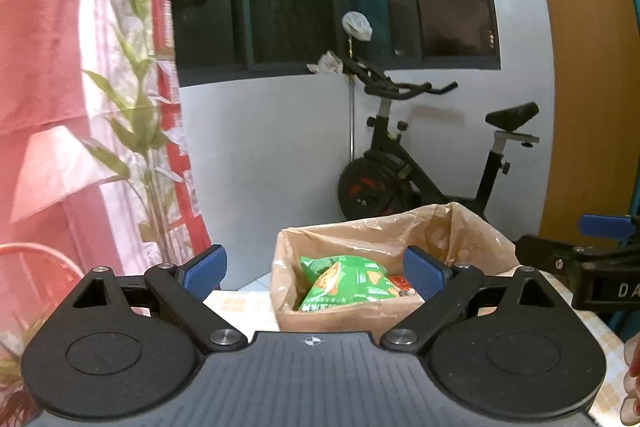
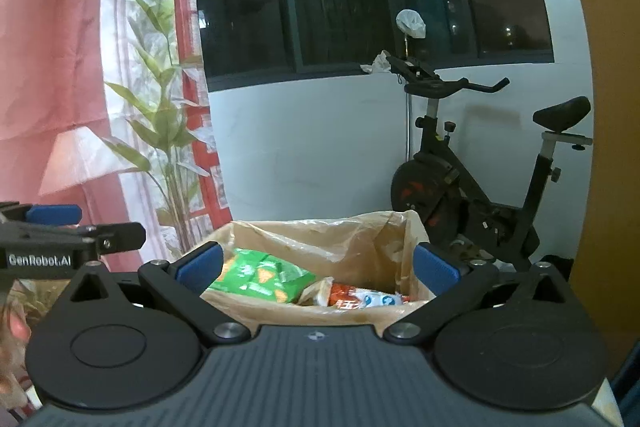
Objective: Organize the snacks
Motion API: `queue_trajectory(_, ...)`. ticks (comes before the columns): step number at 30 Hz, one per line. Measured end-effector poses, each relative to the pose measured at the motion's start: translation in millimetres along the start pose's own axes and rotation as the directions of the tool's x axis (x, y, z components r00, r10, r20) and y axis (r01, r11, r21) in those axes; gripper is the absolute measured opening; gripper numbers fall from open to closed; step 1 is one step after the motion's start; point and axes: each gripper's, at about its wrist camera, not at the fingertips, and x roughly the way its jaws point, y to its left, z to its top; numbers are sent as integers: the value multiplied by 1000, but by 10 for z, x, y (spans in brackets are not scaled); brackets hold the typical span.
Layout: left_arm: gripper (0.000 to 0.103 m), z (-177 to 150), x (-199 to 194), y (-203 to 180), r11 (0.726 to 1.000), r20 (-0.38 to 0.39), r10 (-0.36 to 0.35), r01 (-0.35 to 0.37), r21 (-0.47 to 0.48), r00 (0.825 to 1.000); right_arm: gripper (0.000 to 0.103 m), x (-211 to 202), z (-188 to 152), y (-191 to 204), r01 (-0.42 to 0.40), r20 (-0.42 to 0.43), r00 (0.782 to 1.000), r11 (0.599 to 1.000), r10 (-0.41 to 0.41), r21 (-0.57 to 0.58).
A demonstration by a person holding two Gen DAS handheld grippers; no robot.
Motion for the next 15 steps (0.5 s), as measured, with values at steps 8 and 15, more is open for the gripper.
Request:
queue_trajectory(8,96,9,-627,66,998,32,41,-39,-50,999,103,-499,8,194,16,12,1000,999,-15,-31)
queue_trajectory(15,96,-2,-923,42,997,71,60,-57,-51,996,103,-692,2,300,9,-1,1000,999,-9,-47)
